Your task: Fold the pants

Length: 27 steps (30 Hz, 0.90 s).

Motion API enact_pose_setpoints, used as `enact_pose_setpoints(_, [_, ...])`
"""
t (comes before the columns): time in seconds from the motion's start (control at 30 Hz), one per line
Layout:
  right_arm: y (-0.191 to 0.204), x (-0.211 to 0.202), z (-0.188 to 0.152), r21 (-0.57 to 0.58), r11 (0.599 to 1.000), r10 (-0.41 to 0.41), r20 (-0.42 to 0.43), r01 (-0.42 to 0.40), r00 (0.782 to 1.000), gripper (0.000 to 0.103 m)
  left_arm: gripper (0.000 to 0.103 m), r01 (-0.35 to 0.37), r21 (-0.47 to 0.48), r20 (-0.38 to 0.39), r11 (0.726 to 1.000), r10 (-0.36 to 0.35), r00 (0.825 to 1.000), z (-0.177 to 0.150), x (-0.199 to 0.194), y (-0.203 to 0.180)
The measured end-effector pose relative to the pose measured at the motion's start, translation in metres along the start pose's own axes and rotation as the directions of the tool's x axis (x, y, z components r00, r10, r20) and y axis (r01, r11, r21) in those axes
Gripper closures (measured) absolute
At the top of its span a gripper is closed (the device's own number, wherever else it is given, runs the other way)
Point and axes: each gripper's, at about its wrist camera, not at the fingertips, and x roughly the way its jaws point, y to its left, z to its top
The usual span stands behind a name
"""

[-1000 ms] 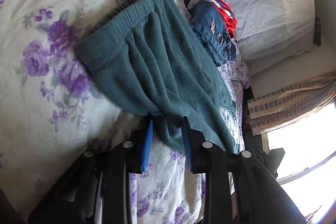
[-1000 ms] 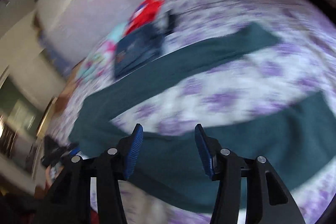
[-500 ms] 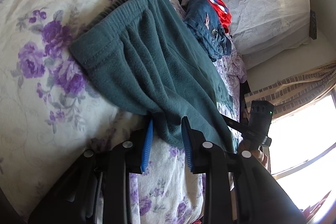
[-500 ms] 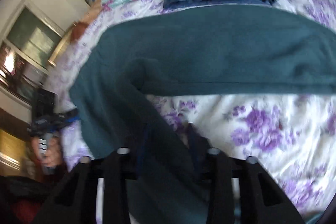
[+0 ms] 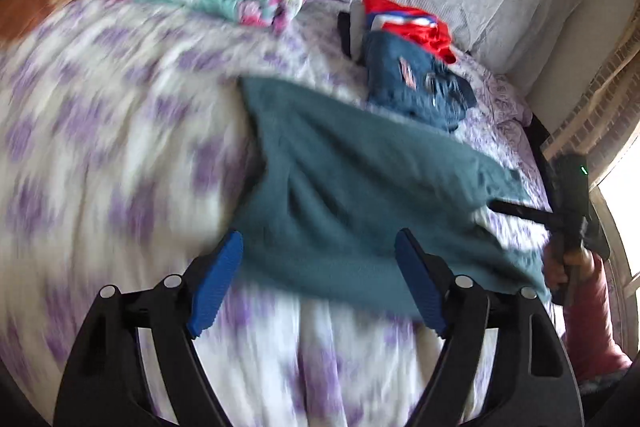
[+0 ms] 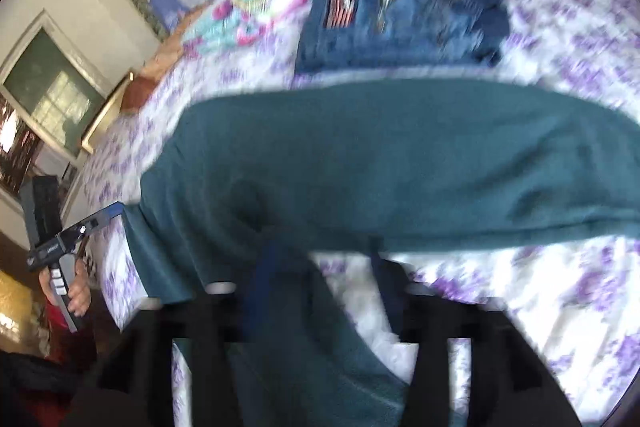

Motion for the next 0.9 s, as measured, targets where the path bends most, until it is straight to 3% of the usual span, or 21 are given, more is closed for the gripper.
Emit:
enact_pose_setpoints(0.07, [0.001, -0.008, 0.002, 0.015, 1.000, 0.019, 0.018, -0.019, 1.000, 0.047, 0.026, -0.062, -0.003, 0.022, 0.998, 0.062, 0.998, 0.030, 0.011, 0.008])
enact_pose_setpoints(0.13, [0.000, -0.015, 0.000, 0.032, 0.999, 0.026, 0.029, -0.027, 0.999, 0.043, 0.026, 0.001, -0.052, -0.034, 0.999, -0.002, 0.999, 0.046, 0.021, 0.023])
enact_pose_setpoints(0.17, [0.000, -0.018, -0.002, 0.033, 0.999, 0.022, 0.029, -0.023, 0.999, 0.042, 0.026, 0.056, -0.131, -0.047, 0.990, -0.062, 0.997, 0.052, 0.021, 0.038])
enact_pose_setpoints(0.2, [0.000, -0.021, -0.005, 0.030, 0.999, 0.012, 0.030, -0.013, 0.999, 0.042, 0.026, 0.071, -0.166, -0.036, 0.983, -0.078, 0.996, 0.055, 0.021, 0.046])
enact_pose_setpoints(0.27, [-0.001, -0.020, -0.007, 0.012, 1.000, -0.001, 0.024, 0.001, 1.000, 0.042, 0.026, 0.024, -0.171, -0.027, 0.985, -0.029, 0.999, 0.067, 0.023, 0.056])
enact_pose_setpoints(0.33, [-0.001, -0.016, -0.003, 0.011, 1.000, -0.014, 0.023, 0.014, 1.000, 0.042, 0.027, -0.045, -0.108, -0.051, 0.993, 0.039, 0.998, 0.088, 0.045, 0.066])
enact_pose_setpoints(0.4, [-0.003, -0.012, 0.002, 0.036, 0.999, 0.004, 0.032, -0.005, 0.999, 0.042, 0.030, -0.060, -0.116, -0.078, 0.991, 0.051, 0.996, 0.099, 0.069, 0.077])
enact_pose_setpoints(0.5, [0.002, -0.010, 0.004, 0.036, 0.999, 0.016, 0.037, -0.017, 0.999, 0.042, 0.039, 0.028, -0.101, -0.120, 0.994, -0.040, 0.992, 0.111, 0.097, 0.084])
enact_pose_setpoints(0.63, [0.007, -0.006, 0.007, 0.002, 1.000, -0.003, 0.019, 0.003, 1.000, 0.042, 0.039, 0.076, -0.065, -0.129, 0.995, -0.084, 0.988, 0.120, 0.116, 0.082])
enact_pose_setpoints(0.73, [0.003, -0.002, 0.016, 0.014, 1.000, 0.011, 0.046, -0.012, 0.999, 0.041, 0.040, 0.173, -0.093, -0.108, 0.980, -0.183, 0.977, 0.122, 0.122, 0.084])
enact_pose_setpoints(0.8, [-0.005, -0.002, 0.022, 0.047, 0.998, 0.038, 0.099, -0.043, 0.994, 0.030, 0.041, 0.173, -0.050, -0.088, 0.984, -0.177, 0.980, 0.118, 0.121, 0.078])
enact_pose_setpoints(0.87, [-0.015, -0.004, 0.028, 0.103, 0.993, 0.048, 0.161, -0.065, 0.986, 0.010, 0.047, 0.079, 0.079, -0.076, 0.994, -0.073, 0.994, 0.113, 0.122, 0.060])
enact_pose_setpoints(0.9, [-0.019, -0.005, 0.030, 0.123, 0.991, 0.036, 0.181, -0.059, 0.983, 0.007, 0.051, 0.042, 0.132, -0.067, 0.990, -0.033, 0.997, 0.111, 0.121, 0.053])
